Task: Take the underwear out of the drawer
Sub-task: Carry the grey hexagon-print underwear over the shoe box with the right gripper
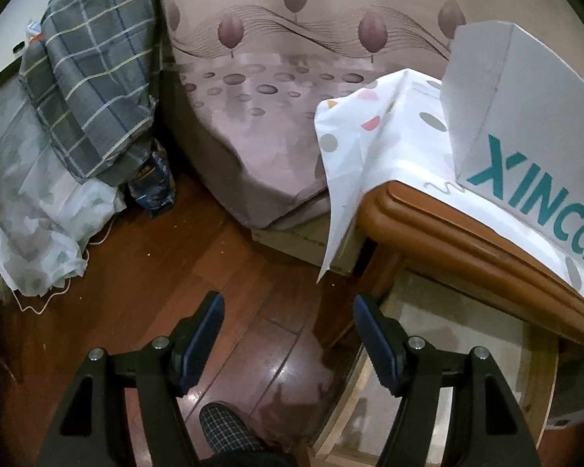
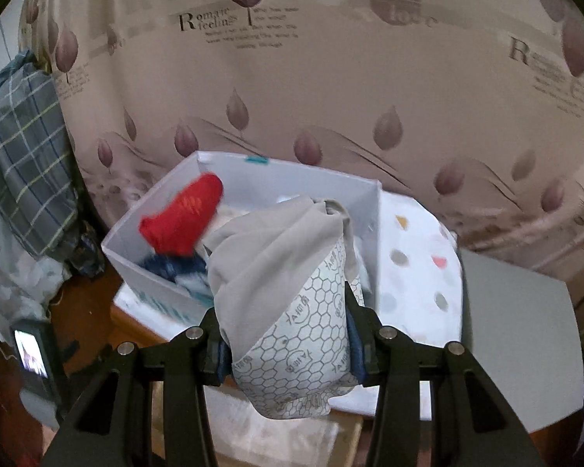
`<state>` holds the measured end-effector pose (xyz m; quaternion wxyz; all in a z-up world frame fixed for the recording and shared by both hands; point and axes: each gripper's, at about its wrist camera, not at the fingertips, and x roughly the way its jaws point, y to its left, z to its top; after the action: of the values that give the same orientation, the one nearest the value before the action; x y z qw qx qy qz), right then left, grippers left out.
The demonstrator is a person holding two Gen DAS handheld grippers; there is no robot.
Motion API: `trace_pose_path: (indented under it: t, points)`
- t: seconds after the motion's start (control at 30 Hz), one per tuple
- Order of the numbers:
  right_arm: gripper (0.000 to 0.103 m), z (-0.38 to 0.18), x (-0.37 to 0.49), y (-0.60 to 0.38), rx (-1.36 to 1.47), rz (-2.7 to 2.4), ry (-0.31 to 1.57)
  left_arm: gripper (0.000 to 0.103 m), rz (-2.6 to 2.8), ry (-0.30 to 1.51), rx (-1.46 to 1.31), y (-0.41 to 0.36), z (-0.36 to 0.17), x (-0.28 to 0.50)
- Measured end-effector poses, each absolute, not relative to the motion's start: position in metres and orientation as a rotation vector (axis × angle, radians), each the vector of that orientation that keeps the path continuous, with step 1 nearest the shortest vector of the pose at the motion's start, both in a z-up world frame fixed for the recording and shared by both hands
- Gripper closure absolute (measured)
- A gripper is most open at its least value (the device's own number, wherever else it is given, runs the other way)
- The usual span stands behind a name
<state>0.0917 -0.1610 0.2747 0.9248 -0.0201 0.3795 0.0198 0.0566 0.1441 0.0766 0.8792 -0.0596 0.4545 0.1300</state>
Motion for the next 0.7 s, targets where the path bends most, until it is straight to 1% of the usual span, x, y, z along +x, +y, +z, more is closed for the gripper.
trace_pose_path:
  t: [0.23,0.7]
  points:
    - [0.06,0.274,0.145,-0.13,-0.063,0.057,0.793,0.032,0.288,0.95,-0.123,0.149,0.076,0.055]
    - [0.059,0.231,0.209,-0.093,-0.175,0.029,0.886,0.032,0.286,0.972,-0.136,0.153,0.076,0.055]
